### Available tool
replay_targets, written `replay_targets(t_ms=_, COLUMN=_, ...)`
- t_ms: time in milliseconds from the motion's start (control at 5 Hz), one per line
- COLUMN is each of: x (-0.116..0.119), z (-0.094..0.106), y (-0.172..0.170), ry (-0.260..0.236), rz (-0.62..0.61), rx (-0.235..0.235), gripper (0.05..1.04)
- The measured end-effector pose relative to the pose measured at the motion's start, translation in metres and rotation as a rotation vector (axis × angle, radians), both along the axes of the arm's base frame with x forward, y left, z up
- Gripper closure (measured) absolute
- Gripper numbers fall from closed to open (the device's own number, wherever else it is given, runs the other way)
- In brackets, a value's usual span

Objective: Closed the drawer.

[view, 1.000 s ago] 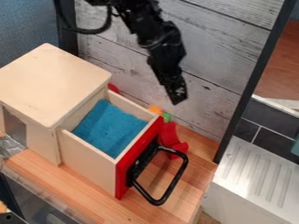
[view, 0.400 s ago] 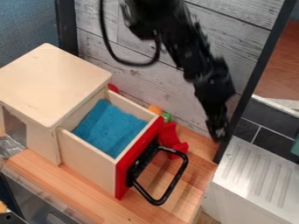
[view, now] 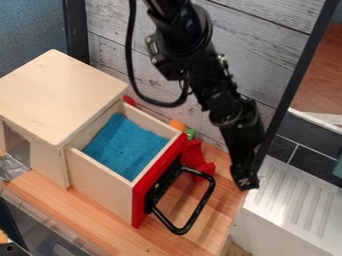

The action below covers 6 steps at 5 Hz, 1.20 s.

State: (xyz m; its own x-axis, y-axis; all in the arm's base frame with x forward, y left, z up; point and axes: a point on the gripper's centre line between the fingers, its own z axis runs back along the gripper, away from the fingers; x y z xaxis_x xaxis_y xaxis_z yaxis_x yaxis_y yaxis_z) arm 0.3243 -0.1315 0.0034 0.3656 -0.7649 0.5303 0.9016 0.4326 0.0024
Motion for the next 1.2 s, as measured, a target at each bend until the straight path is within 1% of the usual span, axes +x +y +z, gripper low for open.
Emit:
replay_targets(t_ms=200, x=-0.026, z=-0.011, y=-0.018, ry=0.015, rz=-0.093, rx=0.021, gripper=0.083)
replay_targets(t_ms=400, x=-0.053, z=-0.012, y=-0.03, ry=0.011, rz=-0.171, rx=0.002, gripper=0.083)
replay_targets(t_ms=600, x=-0.077, z=-0.016, y=-0.039, ry=0.018, rz=-0.247, rx=0.021, gripper=0.083)
replay_targets(t_ms=800, x=-0.089, z=-0.026, y=-0.03, ry=0.015, rz=-0.295, rx=0.107, gripper=0.083)
replay_targets(t_ms=1000, x=-0.084, z=-0.031, y=-0.019, ry=-0.006, rz=-0.304, rx=0.171, gripper=0.083)
replay_targets(t_ms=1200, x=-0.069, z=-0.039, y=0.001, ry=0.013, rz=-0.238, rx=0.194, gripper=0.083)
